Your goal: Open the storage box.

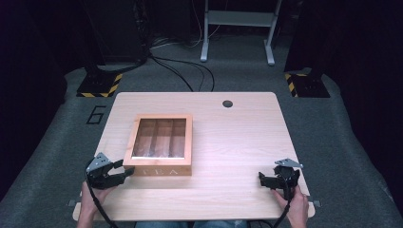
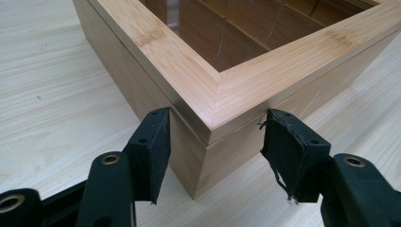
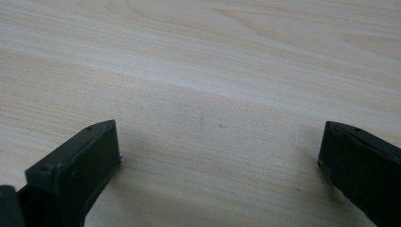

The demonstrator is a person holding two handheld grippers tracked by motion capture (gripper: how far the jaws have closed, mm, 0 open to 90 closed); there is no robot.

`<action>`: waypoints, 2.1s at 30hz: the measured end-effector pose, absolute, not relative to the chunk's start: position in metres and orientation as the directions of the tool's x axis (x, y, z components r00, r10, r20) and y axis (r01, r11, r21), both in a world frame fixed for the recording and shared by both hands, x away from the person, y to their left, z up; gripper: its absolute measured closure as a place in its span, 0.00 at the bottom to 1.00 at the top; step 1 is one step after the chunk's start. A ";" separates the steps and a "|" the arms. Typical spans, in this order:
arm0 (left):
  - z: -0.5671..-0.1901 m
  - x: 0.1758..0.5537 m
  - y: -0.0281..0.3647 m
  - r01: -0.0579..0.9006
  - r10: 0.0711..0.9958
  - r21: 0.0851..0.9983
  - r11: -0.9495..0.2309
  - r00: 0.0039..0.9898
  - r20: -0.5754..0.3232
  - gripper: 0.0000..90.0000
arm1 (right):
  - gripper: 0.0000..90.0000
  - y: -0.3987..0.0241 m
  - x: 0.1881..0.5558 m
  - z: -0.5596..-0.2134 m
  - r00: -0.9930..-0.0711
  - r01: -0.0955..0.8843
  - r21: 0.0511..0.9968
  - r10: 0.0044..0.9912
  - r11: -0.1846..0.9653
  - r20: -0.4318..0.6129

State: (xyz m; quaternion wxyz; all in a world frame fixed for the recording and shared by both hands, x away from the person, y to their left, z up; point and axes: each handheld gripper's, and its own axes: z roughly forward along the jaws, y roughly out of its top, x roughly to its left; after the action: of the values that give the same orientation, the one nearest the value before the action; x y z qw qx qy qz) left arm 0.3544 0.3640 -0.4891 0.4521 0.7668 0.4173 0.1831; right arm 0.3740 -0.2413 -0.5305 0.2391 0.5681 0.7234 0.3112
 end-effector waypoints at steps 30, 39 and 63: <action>-0.475 0.352 0.361 0.448 0.819 0.874 -0.190 0.563 -0.111 0.50 | 0.00 -0.241 0.374 -0.530 -0.240 0.673 0.722 0.971 0.161 0.008; -0.472 0.353 0.359 0.448 0.824 0.882 -0.146 0.548 -0.142 0.60 | 0.00 -0.241 0.374 -0.530 -0.241 0.673 0.722 0.971 0.161 0.007; -0.440 0.363 0.347 0.341 0.889 0.925 -0.166 0.458 -0.009 0.49 | 0.00 -0.241 0.374 -0.530 -0.240 0.673 0.722 0.971 0.161 0.008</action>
State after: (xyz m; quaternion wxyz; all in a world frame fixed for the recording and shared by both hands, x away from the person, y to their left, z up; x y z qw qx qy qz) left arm 0.3632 0.3474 -0.4396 0.4775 0.7077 0.4345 0.2870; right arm 0.3740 -0.2413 -0.5305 0.2391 0.5682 0.7233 0.3113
